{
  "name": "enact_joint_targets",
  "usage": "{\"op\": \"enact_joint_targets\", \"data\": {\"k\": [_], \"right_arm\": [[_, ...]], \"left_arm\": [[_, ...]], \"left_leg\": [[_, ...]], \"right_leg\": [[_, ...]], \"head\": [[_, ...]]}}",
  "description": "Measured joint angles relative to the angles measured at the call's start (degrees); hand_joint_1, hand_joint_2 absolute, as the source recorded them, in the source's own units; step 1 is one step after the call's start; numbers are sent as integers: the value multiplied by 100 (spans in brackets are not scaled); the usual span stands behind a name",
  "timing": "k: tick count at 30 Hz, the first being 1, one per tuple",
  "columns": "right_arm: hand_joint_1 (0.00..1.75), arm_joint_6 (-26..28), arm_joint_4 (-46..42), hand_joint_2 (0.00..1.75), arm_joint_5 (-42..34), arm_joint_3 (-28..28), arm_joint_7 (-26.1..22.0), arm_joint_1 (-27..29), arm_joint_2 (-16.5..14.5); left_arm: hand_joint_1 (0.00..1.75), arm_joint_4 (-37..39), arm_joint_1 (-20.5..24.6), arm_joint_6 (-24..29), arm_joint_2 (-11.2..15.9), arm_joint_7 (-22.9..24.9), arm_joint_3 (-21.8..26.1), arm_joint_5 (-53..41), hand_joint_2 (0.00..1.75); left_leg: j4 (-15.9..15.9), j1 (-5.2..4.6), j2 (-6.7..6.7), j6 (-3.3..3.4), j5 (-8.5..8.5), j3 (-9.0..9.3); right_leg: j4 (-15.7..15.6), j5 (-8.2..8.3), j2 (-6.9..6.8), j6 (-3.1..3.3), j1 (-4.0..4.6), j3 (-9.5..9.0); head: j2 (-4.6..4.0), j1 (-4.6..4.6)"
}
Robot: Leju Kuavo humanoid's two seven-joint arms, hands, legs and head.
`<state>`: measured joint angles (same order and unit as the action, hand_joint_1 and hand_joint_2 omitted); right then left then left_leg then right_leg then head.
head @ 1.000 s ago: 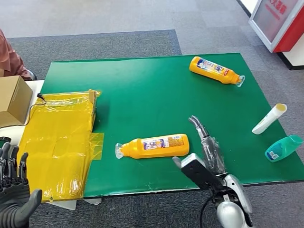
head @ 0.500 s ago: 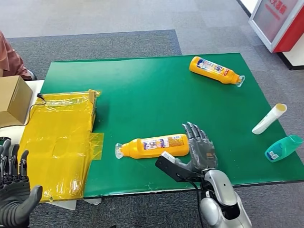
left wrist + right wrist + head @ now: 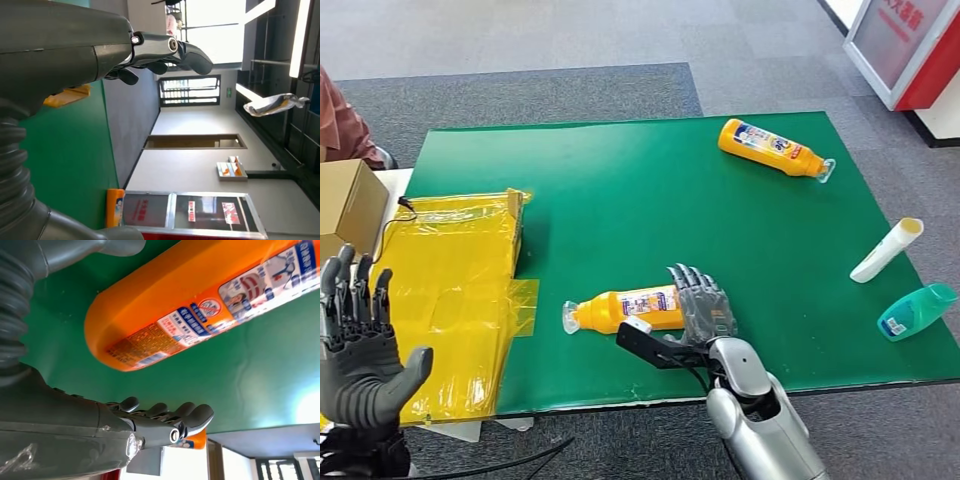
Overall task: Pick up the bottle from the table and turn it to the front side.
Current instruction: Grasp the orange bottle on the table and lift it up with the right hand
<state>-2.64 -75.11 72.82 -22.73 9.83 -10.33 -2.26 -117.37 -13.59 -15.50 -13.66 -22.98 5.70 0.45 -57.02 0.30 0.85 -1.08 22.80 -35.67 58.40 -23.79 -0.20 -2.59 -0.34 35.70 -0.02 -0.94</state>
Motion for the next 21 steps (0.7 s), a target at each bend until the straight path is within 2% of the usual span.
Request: {"op": "enact_joint_targets", "data": {"k": [8,21], "right_arm": [[0,28,720,175,33,-61,-50,-365,-189],[0,91,1364,175,241,-215,-32,-650,-268]], "left_arm": [[0,77,284,58,229,77,-501,-28,175],[0,96,334,-39,470,-73,-982,118,175]], "left_leg": [[0,0,0,-1,-1,0],[0,0,0,-1,0,-1]], "right_leg": [[0,2,0,2,0,1],[0,2,0,2,0,1]], "head": [[0,1],[0,0]]}}
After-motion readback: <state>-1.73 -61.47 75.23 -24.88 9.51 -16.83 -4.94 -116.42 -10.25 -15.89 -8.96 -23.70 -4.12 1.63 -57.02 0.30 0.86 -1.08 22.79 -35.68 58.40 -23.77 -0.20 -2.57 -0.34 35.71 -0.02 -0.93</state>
